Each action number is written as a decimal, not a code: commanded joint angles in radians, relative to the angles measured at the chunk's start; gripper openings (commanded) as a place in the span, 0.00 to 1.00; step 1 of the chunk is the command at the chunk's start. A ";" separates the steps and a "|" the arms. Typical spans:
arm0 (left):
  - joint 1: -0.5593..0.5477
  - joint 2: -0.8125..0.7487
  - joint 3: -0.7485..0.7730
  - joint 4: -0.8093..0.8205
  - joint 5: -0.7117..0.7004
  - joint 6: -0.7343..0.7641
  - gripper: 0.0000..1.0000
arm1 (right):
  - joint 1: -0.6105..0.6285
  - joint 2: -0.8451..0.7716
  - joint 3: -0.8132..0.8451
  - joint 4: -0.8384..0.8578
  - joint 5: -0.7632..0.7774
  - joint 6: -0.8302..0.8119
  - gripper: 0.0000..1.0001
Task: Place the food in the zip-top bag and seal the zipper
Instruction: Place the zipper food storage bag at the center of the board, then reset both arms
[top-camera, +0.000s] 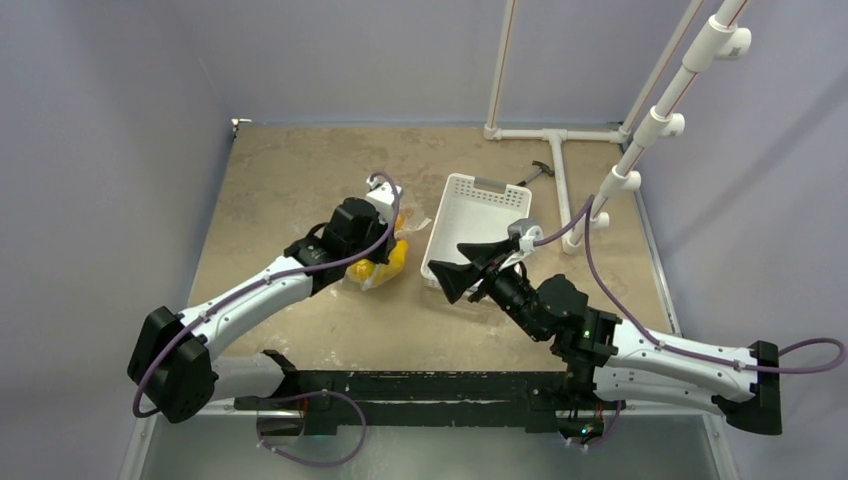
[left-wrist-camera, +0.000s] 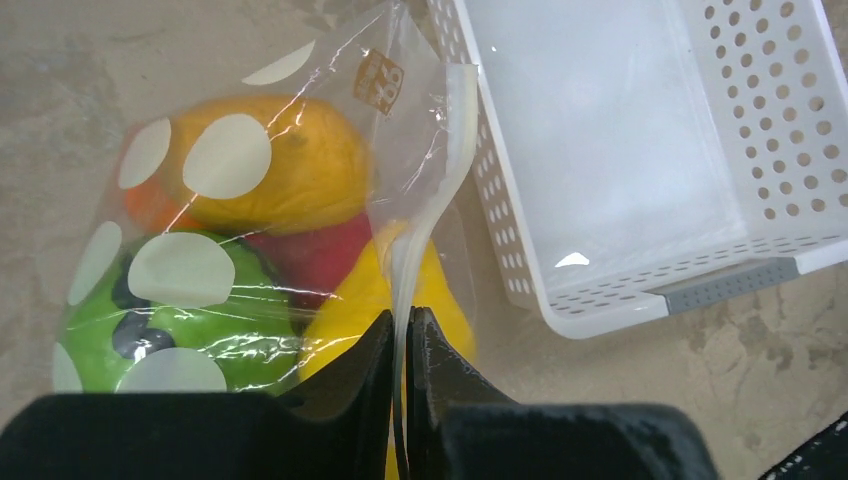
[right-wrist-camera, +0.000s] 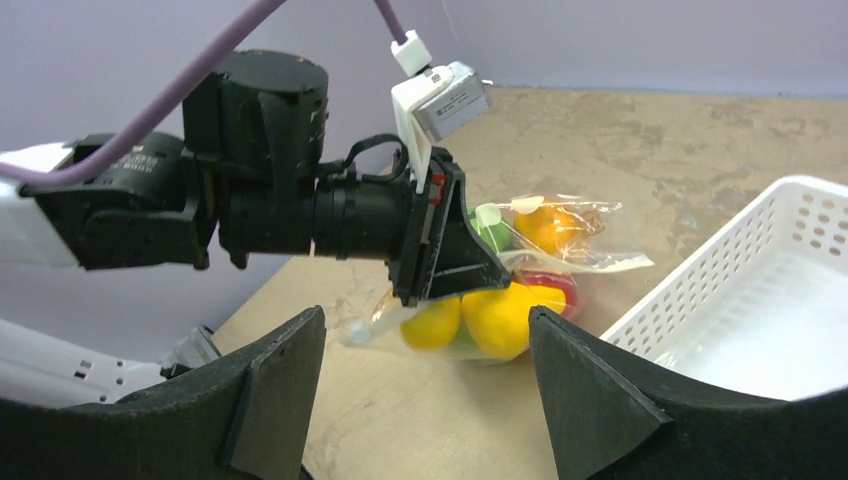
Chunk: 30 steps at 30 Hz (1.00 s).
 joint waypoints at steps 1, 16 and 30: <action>-0.034 0.017 -0.058 0.109 0.056 -0.124 0.09 | 0.001 0.033 -0.005 0.024 0.116 0.117 0.77; -0.242 -0.031 -0.069 0.067 -0.055 -0.205 0.87 | 0.001 0.157 0.022 -0.103 0.195 0.328 0.99; -0.247 -0.182 -0.007 -0.107 -0.143 -0.202 0.99 | 0.001 0.011 -0.026 -0.107 0.179 0.346 0.99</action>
